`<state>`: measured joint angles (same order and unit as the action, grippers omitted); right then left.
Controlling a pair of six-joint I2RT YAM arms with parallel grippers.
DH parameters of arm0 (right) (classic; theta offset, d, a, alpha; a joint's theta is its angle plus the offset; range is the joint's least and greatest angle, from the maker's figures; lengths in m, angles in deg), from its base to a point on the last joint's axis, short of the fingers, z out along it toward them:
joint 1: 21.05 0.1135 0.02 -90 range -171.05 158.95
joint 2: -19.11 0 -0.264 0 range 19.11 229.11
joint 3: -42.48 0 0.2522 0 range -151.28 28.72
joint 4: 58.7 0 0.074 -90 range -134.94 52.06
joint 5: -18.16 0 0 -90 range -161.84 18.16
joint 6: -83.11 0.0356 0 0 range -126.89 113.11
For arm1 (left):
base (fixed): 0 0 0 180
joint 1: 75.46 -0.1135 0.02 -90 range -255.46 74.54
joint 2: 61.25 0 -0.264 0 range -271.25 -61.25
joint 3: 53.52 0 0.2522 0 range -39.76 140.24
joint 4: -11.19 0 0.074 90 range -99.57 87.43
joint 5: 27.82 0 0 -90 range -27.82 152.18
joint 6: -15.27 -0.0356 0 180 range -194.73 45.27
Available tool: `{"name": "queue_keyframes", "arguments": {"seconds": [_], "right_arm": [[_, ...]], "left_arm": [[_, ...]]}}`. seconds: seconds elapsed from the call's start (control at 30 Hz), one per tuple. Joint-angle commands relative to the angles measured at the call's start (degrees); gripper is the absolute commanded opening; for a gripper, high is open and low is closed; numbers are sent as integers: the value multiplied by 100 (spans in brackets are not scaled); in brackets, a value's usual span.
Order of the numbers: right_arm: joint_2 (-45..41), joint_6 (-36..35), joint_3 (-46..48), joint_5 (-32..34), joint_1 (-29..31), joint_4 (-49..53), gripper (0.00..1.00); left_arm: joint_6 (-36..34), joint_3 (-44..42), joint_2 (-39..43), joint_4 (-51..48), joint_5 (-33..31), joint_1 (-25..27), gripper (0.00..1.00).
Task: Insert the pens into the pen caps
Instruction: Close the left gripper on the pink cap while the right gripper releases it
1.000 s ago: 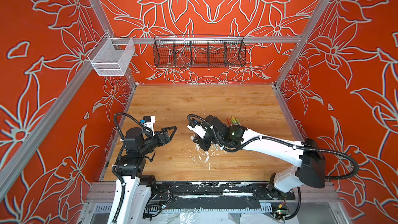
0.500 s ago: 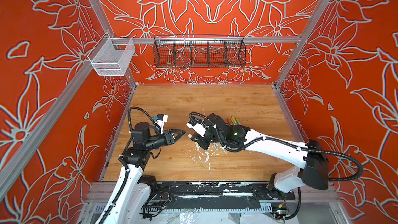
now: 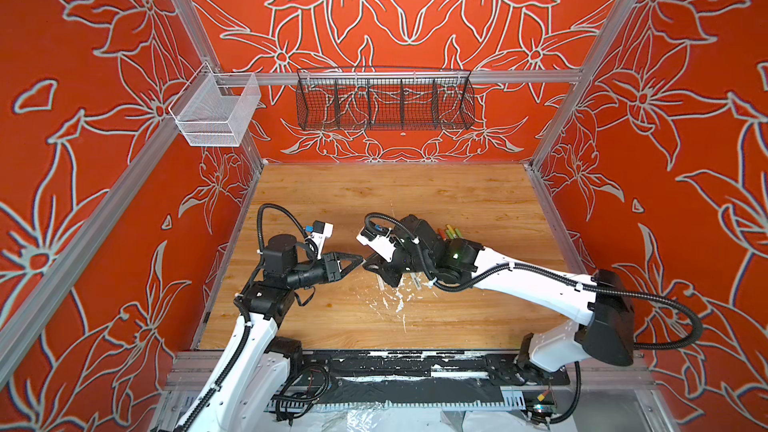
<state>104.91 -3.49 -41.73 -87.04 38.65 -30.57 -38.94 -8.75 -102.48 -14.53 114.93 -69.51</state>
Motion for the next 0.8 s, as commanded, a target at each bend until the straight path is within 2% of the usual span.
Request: {"name": "queue_keyframes", "arguments": {"seconds": [0.0, 0.17, 0.43, 0.47, 0.6, 0.67, 0.77], "right_arm": [[12, -123, -197, -134, 33, -81, 13], [33, -159, -240, -158, 33, -58, 13], [101, -136, -276, -204, 50, -67, 13], [112, -114, -276, -162, 50, -37, 16], [144, -37, -235, 308, -8, 343, 45], [132, 36, -140, 377, -112, 563, 55], [106, 327, 101, 406, -420, 801, 62]], "left_arm": [[-85, 57, -25, -38, 9, 50, 30], [-180, 103, -25, -192, -171, 72, 18], [-204, 115, -57, -223, -208, 79, 4], [-231, 128, -39, -263, -257, 81, 2], [-411, 220, 126, -624, -804, 81, 0], [-489, 258, 225, -802, -1112, 70, 0], [-566, 314, 371, -1019, -1505, 64, 0]]}}
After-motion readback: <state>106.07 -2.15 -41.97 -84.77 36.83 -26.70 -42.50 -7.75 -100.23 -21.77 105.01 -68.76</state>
